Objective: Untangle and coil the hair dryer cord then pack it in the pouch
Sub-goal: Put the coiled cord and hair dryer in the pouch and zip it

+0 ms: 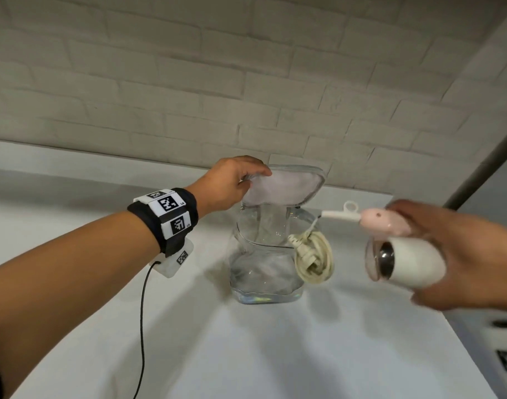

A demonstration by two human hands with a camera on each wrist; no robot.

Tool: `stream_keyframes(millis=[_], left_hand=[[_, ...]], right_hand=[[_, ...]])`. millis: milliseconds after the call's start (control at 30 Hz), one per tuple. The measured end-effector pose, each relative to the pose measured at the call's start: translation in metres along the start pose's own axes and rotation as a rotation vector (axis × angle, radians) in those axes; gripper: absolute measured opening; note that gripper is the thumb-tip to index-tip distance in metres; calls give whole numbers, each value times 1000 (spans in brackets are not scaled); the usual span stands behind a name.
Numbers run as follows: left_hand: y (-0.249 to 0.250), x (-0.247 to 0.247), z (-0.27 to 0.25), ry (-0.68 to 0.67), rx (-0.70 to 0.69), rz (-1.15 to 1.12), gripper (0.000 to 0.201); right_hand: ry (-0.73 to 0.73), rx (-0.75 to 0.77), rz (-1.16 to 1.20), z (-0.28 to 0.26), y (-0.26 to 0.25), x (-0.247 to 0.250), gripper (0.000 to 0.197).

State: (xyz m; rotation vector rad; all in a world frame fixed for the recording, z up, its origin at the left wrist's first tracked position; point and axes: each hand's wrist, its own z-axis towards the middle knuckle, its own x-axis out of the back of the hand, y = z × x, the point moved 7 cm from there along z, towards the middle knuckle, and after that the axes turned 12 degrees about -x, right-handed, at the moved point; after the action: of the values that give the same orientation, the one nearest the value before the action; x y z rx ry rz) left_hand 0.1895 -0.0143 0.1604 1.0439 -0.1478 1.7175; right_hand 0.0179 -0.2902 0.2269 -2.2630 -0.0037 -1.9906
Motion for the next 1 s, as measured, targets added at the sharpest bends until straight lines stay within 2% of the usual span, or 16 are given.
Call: stream_keyframes(millis=[133,233,333,467,667,833,933,1000], left_hand=[[1,-2,1,1,6,-26,50],[3,-2,3,-4,3,-31,53],[5,-4,4,-21,13,-31,55],[6,-4,3,-8,43,-53,54],[14,-6,3,-15,-1,-88,55],[10,-8,2,-10,47,-114,54],[8,-9,2,-28,44,-98,55],[5,-9,0,-23,60,-103,55]], right_hand=[[116,28,-162,18,0,49,100],[116,2,-292,41,-17,60,97],[101,-7,-464,66,-44,49,88],[24,77,-533,100,-77,12,77],[-131,130,-425,146,-110,-37,70],[-317,188,-221,159,-111,-77,65],[-328,226,-122,163,-103,-107,70],[-281,191,-177,167,-96,-123,74]])
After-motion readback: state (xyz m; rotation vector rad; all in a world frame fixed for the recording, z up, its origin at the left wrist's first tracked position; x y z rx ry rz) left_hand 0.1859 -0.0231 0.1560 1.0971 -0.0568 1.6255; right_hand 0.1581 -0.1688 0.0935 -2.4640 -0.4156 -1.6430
